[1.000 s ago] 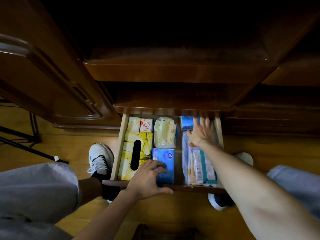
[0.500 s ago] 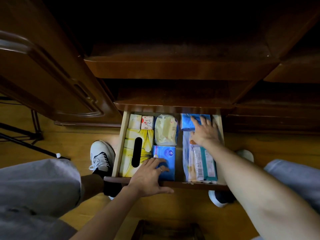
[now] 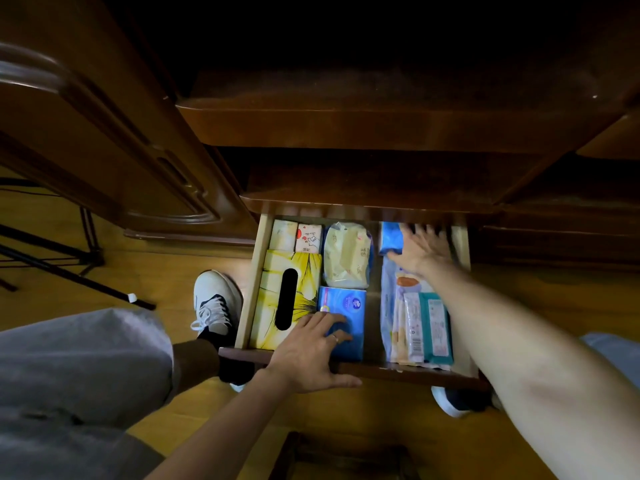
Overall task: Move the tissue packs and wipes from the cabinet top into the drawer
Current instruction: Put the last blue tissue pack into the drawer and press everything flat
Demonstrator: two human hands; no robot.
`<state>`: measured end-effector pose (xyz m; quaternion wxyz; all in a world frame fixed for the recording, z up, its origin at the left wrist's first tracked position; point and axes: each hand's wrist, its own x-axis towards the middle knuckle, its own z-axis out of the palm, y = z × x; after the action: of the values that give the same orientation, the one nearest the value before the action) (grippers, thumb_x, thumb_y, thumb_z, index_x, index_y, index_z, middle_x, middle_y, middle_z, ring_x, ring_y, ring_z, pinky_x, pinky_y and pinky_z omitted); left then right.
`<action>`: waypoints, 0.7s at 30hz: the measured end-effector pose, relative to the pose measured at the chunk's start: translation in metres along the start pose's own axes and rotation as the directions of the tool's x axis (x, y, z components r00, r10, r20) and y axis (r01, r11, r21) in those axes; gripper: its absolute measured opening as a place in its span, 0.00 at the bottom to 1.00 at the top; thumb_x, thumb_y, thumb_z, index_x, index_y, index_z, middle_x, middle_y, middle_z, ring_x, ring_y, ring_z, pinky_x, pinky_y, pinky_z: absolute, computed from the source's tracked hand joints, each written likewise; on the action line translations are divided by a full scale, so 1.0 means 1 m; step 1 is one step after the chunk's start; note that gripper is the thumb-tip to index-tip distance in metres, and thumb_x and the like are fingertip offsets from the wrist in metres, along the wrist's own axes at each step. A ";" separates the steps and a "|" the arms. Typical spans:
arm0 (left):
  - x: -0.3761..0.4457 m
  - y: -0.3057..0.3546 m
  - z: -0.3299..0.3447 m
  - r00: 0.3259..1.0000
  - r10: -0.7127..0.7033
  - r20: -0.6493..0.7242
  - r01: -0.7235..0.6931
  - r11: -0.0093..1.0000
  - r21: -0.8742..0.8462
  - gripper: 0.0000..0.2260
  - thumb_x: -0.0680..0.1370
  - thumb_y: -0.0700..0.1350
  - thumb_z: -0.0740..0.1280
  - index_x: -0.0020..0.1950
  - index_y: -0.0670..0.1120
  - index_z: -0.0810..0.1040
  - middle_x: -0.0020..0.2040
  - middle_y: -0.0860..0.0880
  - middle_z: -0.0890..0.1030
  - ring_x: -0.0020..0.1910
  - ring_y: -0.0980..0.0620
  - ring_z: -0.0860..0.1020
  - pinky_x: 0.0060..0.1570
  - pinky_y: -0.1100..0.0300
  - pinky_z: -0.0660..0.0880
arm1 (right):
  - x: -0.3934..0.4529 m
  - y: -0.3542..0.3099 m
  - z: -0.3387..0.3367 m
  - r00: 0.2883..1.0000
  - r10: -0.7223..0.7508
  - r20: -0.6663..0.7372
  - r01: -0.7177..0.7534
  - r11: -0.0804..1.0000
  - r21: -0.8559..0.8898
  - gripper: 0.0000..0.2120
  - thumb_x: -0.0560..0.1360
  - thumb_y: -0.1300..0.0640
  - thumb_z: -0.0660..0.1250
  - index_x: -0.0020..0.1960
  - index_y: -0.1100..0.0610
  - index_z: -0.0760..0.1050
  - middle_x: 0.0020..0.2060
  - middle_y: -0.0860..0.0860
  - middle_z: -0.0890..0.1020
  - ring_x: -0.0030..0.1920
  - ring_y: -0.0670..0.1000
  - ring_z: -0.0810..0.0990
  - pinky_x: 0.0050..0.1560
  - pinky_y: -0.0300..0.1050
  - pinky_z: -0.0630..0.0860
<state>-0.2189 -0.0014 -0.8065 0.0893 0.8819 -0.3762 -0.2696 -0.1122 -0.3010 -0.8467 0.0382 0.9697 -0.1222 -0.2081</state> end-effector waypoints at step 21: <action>-0.003 0.004 0.004 0.996 0.036 -0.077 -0.031 0.997 0.070 0.42 0.70 0.81 0.54 0.74 0.56 0.72 0.74 0.53 0.67 0.73 0.50 0.65 0.76 0.50 0.58 | -0.058 -0.081 0.001 0.917 -0.395 0.060 0.382 0.911 0.158 0.25 0.84 0.48 0.51 0.81 0.43 0.51 0.80 0.51 0.55 0.79 0.56 0.54 0.72 0.62 0.62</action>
<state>-0.2253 -0.0016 -0.8074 0.0781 0.8879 -0.3963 -0.2202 -0.1460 -0.2079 -0.8346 -0.0789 0.9644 0.0568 -0.2458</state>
